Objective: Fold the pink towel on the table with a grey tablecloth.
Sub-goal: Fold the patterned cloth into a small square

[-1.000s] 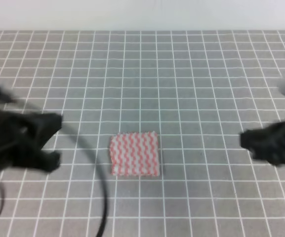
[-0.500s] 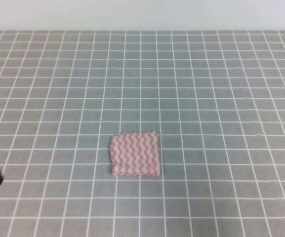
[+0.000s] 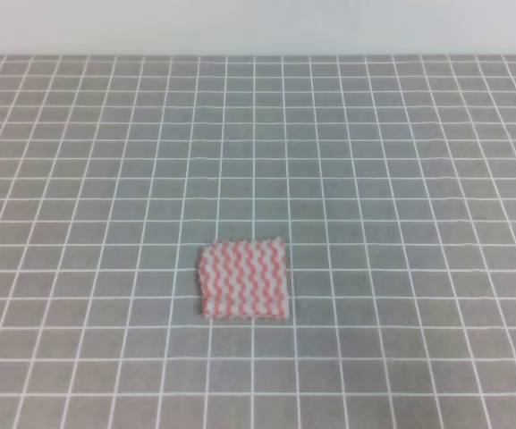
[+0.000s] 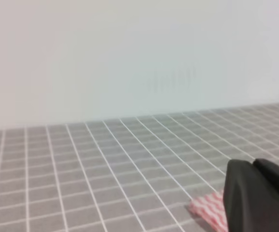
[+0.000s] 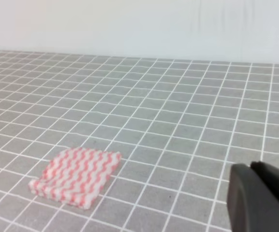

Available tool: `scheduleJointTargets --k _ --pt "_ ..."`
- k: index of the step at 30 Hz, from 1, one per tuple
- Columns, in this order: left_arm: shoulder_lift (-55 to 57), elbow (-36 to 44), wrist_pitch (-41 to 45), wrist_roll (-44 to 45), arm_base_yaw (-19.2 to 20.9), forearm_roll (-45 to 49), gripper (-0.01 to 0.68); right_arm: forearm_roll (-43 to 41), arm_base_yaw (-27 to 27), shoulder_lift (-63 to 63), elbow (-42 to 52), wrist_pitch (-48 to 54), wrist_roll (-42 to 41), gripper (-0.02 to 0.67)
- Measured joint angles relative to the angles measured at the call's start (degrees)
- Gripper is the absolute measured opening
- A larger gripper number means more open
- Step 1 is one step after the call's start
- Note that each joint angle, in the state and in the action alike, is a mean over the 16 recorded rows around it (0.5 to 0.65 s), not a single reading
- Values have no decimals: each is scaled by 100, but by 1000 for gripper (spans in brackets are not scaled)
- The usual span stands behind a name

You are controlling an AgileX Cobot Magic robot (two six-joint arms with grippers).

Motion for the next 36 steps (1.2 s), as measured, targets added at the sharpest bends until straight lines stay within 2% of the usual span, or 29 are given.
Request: scheduleJointTargets --k 16,31,36 --pt "-12 48 133 -1 -1 -1 -2 24 -97 -127 94 -45 -324 -16" --pt "-24 41 125 -1 -2 -2 -2 54 -1589 -1975 781 313 -1083 -16" --pt "-14 54 117 1 -1 0 -2 82 -1831 -2381 966 468 -1078 -16"
